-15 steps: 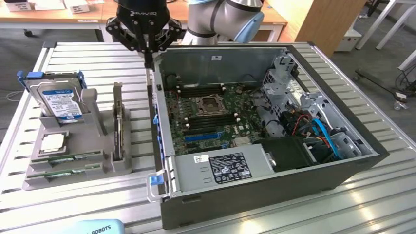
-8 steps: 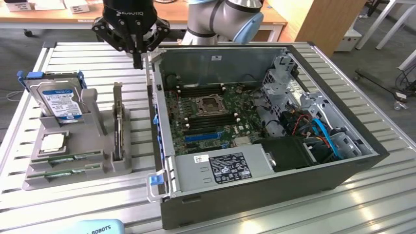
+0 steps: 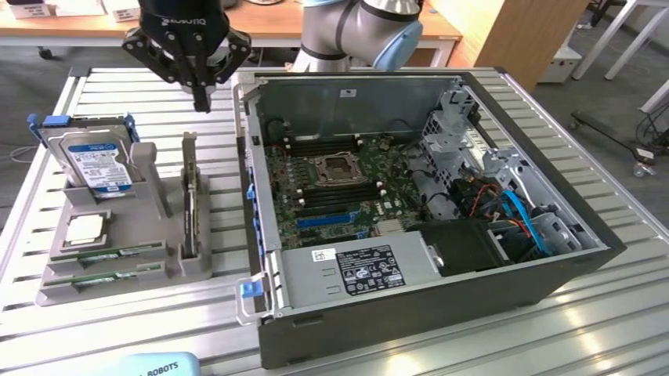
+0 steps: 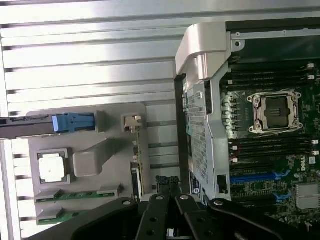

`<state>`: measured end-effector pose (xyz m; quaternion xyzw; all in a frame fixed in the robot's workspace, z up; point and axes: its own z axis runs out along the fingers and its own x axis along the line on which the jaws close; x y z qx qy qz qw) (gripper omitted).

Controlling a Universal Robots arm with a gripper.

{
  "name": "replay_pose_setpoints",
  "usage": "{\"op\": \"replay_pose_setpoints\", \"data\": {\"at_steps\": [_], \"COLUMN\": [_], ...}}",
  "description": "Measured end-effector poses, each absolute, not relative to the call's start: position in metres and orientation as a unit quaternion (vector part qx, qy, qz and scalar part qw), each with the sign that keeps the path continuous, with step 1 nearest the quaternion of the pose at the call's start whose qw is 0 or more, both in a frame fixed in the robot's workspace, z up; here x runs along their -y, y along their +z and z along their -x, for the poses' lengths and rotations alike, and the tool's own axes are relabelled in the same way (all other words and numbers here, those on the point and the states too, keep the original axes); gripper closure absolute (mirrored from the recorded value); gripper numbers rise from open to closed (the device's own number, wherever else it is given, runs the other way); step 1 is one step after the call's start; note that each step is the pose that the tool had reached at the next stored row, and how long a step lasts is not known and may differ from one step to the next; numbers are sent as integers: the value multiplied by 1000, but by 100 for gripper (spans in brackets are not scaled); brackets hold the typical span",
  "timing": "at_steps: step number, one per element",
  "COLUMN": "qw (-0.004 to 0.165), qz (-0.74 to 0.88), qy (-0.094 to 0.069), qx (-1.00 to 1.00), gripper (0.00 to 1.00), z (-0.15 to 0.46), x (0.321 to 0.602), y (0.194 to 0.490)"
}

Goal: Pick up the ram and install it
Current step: 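Reach for the ram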

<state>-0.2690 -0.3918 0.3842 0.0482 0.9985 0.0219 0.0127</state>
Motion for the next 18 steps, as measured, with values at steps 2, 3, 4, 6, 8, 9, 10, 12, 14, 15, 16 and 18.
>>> {"op": "replay_pose_setpoints", "data": {"at_steps": [2, 3, 4, 6, 8, 9, 10, 12, 14, 15, 16, 18], "qw": [13, 13, 13, 13, 13, 13, 13, 13, 13, 13, 13, 13], "qz": [-49, -49, -50, -50, -51, -51, -52, -52, -53, -53, -53, -54], "qy": [22, 22, 22, 22, 22, 22, 22, 22, 22, 22, 22, 22], "qx": [-998, -998, -998, -998, -998, -998, -998, -998, -998, -998, -998, -998], "gripper": [90, 90, 90, 90, 90, 90, 90, 90, 90, 90, 90, 90], "z": [275, 278, 281, 287, 293, 296, 299, 306, 312, 315, 318, 324], "x": [391, 391, 391, 390, 390, 390, 390, 389, 389, 389, 389, 388], "y": [384, 384, 383, 383, 383, 382, 382, 382, 381, 381, 381, 380]}}
